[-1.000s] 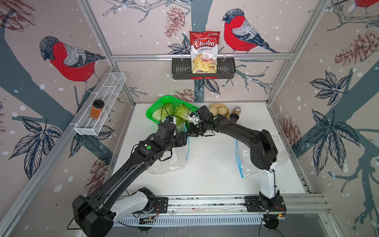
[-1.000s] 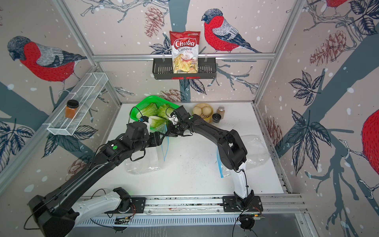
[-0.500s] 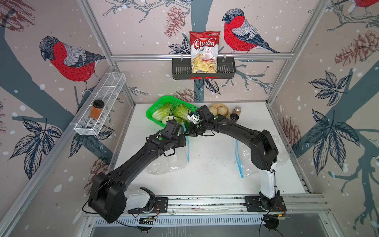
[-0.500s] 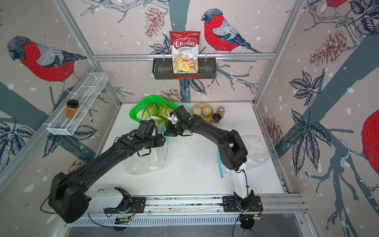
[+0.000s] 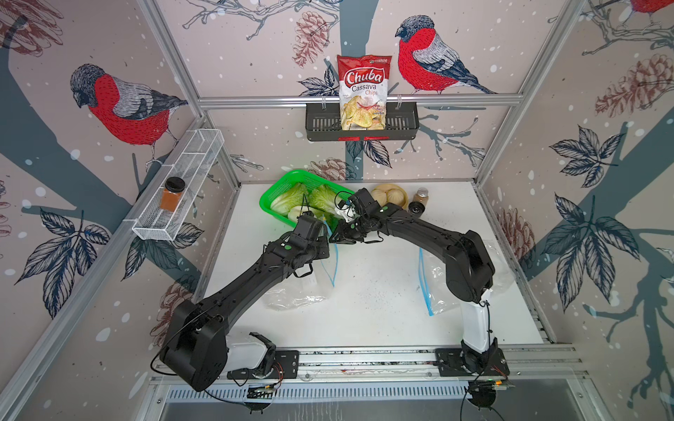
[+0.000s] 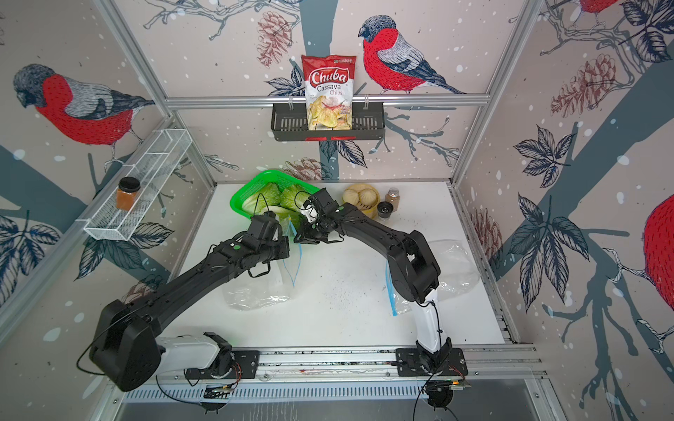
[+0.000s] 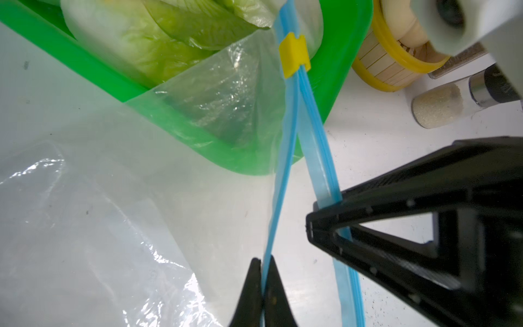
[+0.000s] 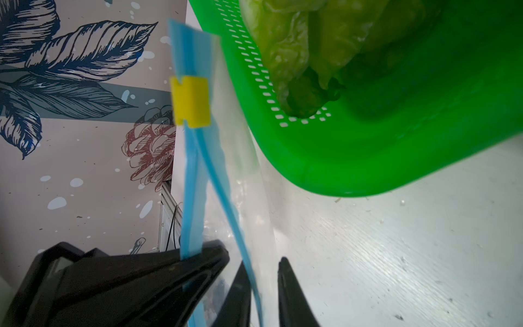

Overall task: Put the chinese cabbages into a zipper bag and zip it
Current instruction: Open the zipper of the food storage bag at the center of the board.

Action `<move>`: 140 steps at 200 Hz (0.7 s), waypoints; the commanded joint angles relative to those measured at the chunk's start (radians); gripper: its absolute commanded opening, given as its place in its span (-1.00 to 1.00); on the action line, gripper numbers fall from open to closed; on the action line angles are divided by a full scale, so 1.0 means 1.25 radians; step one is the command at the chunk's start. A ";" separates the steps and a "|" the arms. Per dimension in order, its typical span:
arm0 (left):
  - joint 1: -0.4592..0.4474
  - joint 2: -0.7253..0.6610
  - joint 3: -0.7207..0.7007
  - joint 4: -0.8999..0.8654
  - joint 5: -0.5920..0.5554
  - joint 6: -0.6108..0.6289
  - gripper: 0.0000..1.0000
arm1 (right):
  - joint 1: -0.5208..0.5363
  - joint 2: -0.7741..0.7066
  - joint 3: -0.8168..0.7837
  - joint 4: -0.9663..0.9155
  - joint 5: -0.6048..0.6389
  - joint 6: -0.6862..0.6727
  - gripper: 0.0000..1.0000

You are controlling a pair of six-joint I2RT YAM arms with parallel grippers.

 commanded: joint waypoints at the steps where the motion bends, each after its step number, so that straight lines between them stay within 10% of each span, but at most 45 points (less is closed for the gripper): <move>1: 0.002 -0.021 0.006 0.030 -0.038 0.006 -1.00 | 0.003 0.014 0.009 -0.028 0.021 -0.026 -0.43; 71: 0.003 -0.052 0.148 -0.244 -0.146 -0.045 -1.00 | -0.002 0.058 0.055 -0.157 0.203 -0.098 -0.34; 140: 0.003 -0.071 0.109 -0.197 -0.156 -0.056 -1.00 | 0.010 -0.015 0.087 -0.059 0.085 -0.084 0.14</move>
